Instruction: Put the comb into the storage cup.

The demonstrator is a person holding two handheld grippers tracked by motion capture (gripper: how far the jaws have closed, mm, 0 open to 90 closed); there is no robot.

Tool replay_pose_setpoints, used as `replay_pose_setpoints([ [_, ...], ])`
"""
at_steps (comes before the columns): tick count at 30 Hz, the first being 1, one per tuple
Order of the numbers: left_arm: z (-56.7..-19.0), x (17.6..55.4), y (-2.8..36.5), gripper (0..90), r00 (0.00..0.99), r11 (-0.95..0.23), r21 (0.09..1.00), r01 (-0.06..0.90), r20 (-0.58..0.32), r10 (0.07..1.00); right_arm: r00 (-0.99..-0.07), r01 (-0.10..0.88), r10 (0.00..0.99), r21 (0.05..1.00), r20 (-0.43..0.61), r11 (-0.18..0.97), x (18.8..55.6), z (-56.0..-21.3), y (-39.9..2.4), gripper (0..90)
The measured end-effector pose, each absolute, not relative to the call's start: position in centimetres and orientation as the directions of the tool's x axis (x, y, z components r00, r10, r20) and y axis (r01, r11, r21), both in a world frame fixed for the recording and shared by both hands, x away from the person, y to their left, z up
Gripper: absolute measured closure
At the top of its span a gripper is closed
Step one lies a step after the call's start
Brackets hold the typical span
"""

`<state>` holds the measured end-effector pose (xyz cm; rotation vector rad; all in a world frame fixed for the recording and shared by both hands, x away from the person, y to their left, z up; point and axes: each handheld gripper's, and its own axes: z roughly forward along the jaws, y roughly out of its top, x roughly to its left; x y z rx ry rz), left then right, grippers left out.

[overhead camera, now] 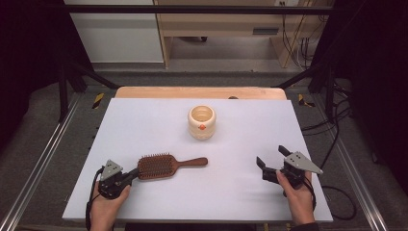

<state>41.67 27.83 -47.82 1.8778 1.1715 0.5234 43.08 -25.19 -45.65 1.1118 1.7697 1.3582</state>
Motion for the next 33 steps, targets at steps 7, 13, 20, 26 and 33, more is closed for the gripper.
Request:
replay_pose_setpoints([
  [7, -47.9, 42.8, 28.0, 90.0, 0.469, -0.205, 0.833, 0.513, -0.072, 0.881, -0.441, 0.240, 0.897, 0.964, 0.004, 0.113, 43.0, -45.7, -25.1, 7.0],
  [13, -47.9, 43.1, 28.1, 90.0, 0.473, -0.212, 0.834, 0.509, -0.066, 0.878, -0.445, 0.245, 0.896, 0.963, 0.006, 0.115, 43.0, -45.7, -25.0, 7.0],
  [20, -47.9, 43.9, 28.2, 90.0, 0.477, -0.218, 0.835, 0.505, -0.060, 0.877, -0.456, 0.255, 0.890, 0.958, 0.001, 0.130, 43.0, -45.7, -24.6, 7.0],
  [26, -48.0, 45.1, 28.2, 90.0, 0.475, -0.217, 0.838, 0.501, -0.057, 0.878, -0.459, 0.264, 0.889, 0.955, 0.003, 0.133, 43.0, -45.8, -24.5, 6.9],
  [33, -47.9, 45.6, 28.1, 90.0, 0.482, -0.238, 0.836, 0.495, -0.036, 0.875, -0.465, 0.266, 0.885, 0.954, 0.001, 0.138, 43.0, -45.8, -24.4, 7.0],
])
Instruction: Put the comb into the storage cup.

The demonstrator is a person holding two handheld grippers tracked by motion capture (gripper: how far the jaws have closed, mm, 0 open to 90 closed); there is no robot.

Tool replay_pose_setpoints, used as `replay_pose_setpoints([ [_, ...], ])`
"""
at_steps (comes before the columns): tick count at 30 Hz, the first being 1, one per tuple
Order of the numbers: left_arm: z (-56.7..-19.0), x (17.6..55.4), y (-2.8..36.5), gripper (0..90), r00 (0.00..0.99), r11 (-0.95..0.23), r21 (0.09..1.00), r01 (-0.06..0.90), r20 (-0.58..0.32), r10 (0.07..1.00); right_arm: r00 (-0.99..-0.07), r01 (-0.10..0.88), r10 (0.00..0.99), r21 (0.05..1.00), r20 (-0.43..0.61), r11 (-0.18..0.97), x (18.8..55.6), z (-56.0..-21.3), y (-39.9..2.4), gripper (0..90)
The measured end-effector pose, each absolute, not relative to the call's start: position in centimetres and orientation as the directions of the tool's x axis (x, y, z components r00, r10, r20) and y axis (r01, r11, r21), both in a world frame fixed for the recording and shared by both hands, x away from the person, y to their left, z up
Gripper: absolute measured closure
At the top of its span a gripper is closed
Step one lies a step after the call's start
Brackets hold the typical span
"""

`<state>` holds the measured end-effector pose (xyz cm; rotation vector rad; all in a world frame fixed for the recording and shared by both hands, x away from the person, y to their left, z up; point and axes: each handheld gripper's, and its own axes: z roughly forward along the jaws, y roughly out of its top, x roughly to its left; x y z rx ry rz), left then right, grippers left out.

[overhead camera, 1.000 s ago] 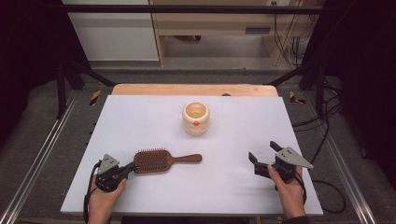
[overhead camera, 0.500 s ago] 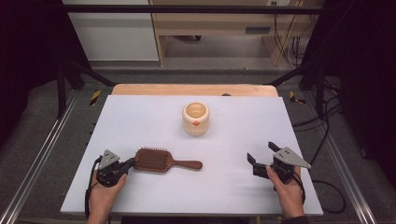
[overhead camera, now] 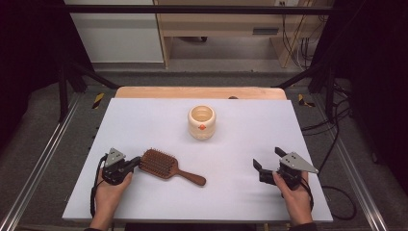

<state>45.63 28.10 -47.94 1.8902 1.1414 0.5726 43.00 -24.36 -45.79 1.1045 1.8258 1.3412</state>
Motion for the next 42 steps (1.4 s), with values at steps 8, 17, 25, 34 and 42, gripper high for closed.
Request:
replay_pose_setpoints([
  [8, -48.0, 46.5, 28.0, 90.0, 0.493, -0.241, 0.836, 0.494, -0.040, 0.869, -0.475, 0.277, 0.880, 0.950, 0.003, 0.147, 42.9, -45.8, -24.0, 7.0],
  [17, -47.8, 46.6, 27.9, 90.0, 0.503, -0.255, 0.832, 0.493, -0.034, 0.863, -0.481, 0.278, 0.877, 0.949, 0.001, 0.151, 43.0, -45.8, -23.9, 7.0],
  [25, -47.8, 46.4, 27.1, 90.0, 0.523, -0.269, 0.829, 0.490, -0.033, 0.852, -0.484, 0.279, 0.875, 0.948, 0.002, 0.152, 42.9, -45.8, -23.9, 7.0],
  [34, -47.7, 45.8, 24.8, 90.0, 0.564, -0.312, 0.826, 0.470, -0.009, 0.826, -0.492, 0.287, 0.871, 0.945, 0.006, 0.156, 42.9, -45.8, -23.7, 7.0],
  [42, -47.7, 45.4, 23.0, 90.0, 0.596, -0.345, 0.823, 0.451, 0.010, 0.803, -0.510, 0.292, 0.860, 0.940, -0.004, 0.178, 42.8, -45.8, -23.0, 6.8],
])
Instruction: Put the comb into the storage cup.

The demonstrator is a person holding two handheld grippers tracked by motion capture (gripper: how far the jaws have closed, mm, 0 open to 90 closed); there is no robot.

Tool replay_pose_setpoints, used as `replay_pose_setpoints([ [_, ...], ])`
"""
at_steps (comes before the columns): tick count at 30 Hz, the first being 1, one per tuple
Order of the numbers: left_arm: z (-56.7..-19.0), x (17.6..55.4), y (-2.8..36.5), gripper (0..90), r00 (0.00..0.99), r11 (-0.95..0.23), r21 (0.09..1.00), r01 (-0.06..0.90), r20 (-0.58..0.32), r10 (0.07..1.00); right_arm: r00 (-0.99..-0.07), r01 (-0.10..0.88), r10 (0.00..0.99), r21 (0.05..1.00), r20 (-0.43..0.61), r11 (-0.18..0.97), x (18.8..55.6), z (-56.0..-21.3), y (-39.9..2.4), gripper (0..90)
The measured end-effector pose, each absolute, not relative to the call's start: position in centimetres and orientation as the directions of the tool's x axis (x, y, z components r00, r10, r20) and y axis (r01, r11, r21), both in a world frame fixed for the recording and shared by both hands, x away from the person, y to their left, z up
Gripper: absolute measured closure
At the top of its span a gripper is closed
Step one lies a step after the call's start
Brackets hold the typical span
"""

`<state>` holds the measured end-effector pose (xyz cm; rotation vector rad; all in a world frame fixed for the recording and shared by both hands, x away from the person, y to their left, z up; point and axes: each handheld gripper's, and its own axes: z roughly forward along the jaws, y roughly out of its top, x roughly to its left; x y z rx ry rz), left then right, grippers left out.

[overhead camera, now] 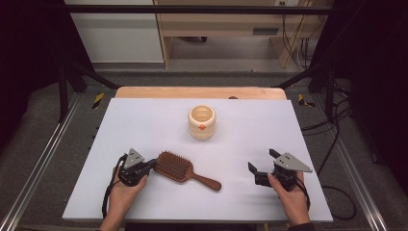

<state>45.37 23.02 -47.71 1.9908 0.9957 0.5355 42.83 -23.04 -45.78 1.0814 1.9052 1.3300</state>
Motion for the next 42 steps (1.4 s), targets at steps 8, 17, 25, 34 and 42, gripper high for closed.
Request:
replay_pose_setpoints([
  [8, -47.7, 45.2, 21.7, 90.0, 0.614, -0.356, 0.825, 0.439, 0.014, 0.789, -0.541, 0.305, 0.841, 0.931, -0.004, 0.201, 42.7, -45.7, -22.1, 6.5],
  [17, -47.7, 44.9, 19.5, 90.0, 0.654, -0.385, 0.824, 0.416, 0.023, 0.756, -0.581, 0.322, 0.814, 0.918, 0.000, 0.230, 42.5, -45.6, -20.7, 6.1],
  [25, -47.7, 44.9, 18.2, 90.0, 0.671, -0.390, 0.825, 0.408, 0.018, 0.741, -0.616, 0.322, 0.787, 0.912, -0.002, 0.255, 42.3, -45.6, -19.4, 6.0],
  [34, -47.8, 45.3, 18.0, 90.0, 0.672, -0.383, 0.826, 0.414, 0.007, 0.740, -0.645, 0.329, 0.764, 0.903, 0.002, 0.276, 42.3, -45.7, -18.2, 5.9],
  [42, -47.7, 45.7, 16.9, 90.0, 0.690, -0.391, 0.826, 0.406, 0.003, 0.724, -0.659, 0.335, 0.752, 0.899, 0.009, 0.282, 42.3, -45.8, -17.8, 6.0],
])
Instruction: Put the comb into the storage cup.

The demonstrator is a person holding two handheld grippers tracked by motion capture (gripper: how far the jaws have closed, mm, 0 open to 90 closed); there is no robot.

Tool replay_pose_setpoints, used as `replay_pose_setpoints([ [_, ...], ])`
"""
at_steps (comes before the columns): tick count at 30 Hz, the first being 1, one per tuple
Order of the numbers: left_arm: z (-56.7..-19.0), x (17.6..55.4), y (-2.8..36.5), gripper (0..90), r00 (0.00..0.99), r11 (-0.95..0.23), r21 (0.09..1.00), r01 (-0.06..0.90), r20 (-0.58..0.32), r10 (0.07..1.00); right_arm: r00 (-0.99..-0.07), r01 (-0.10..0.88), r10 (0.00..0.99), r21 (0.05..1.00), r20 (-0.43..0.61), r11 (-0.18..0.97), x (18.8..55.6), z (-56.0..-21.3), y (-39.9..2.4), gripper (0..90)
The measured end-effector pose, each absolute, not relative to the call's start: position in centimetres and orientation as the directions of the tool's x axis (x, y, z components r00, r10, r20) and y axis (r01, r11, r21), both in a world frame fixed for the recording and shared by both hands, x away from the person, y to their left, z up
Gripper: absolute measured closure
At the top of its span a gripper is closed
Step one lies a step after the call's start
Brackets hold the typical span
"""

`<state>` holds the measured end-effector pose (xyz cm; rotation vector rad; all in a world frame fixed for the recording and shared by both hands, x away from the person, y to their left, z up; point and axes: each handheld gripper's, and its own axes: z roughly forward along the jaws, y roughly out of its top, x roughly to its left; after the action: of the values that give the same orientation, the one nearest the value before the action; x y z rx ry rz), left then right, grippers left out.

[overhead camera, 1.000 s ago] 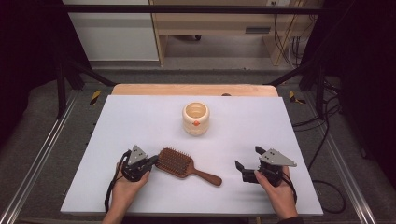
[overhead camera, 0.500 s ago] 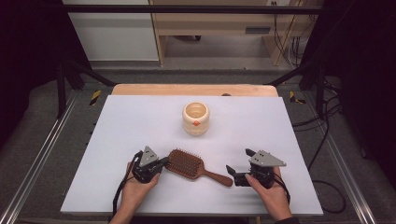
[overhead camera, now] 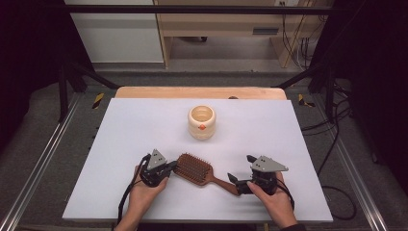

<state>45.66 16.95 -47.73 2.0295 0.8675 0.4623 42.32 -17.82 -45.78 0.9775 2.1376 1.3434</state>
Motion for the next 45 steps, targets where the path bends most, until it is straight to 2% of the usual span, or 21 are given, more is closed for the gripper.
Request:
replay_pose_setpoints([
  [6, -47.7, 45.6, 16.6, 90.0, 0.699, -0.410, 0.826, 0.387, 0.028, 0.715, -0.678, 0.334, 0.735, 0.893, 0.005, 0.302, 42.2, -45.7, -17.4, 6.2],
  [11, -47.1, 45.5, 17.3, 90.0, 0.683, -0.373, 0.851, 0.369, 0.024, 0.730, -0.694, 0.333, 0.720, 0.889, 0.005, 0.315, 42.1, -45.6, -16.7, 5.9],
  [25, -44.7, 43.4, 24.1, 89.0, 0.551, -0.235, 0.917, 0.322, 0.020, 0.834, -0.723, 0.402, 0.691, 0.818, 0.007, 0.412, 42.2, -45.3, -15.3, 7.9],
  [30, -44.5, 42.6, 26.2, 78.0, 0.496, -0.184, 0.933, 0.310, 0.007, 0.868, -0.731, 0.445, 0.681, 0.779, 0.032, 0.441, 42.4, -44.8, -15.0, 9.6],
  [33, -44.6, 41.7, 27.1, 57.6, 0.459, -0.148, 0.944, 0.294, -0.004, 0.889, -0.745, 0.447, 0.667, 0.761, 0.025, 0.470, 42.4, -44.8, -14.6, 9.5],
  [34, -44.5, 41.4, 27.3, 44.6, 0.451, -0.135, 0.949, 0.286, -0.009, 0.892, -0.753, 0.438, 0.658, 0.756, 0.013, 0.486, 42.3, -44.7, -14.3, 9.5],
  [35, -44.4, 41.1, 27.5, 44.6, 0.443, -0.127, 0.952, 0.278, -0.010, 0.896, -0.753, 0.438, 0.658, 0.756, 0.013, 0.486, 42.3, -44.7, -14.3, 9.5],
  [37, -44.1, 40.2, 28.1, 30.9, 0.427, -0.113, 0.962, 0.249, -0.004, 0.904, -0.758, 0.439, 0.652, 0.750, 0.013, 0.495, 42.3, -44.7, -14.1, 9.2],
  [41, -43.9, 39.2, 29.3, 10.9, 0.437, -0.114, 0.965, 0.234, 0.000, 0.899, -0.771, 0.418, 0.636, 0.744, -0.012, 0.521, 42.1, -44.8, -13.6, 9.1],
  [43, -43.9, 39.0, 30.3, 5.3, 0.437, -0.111, 0.966, 0.234, -0.002, 0.900, -0.771, 0.414, 0.636, 0.731, -0.035, 0.542, 42.0, -45.0, -13.5, 10.5],
  [45, -43.9, 39.0, 31.2, 4.5, 0.442, -0.104, 0.969, 0.224, -0.005, 0.897, -0.772, 0.414, 0.634, 0.728, -0.037, 0.547, 42.0, -45.0, -13.5, 10.9],
])
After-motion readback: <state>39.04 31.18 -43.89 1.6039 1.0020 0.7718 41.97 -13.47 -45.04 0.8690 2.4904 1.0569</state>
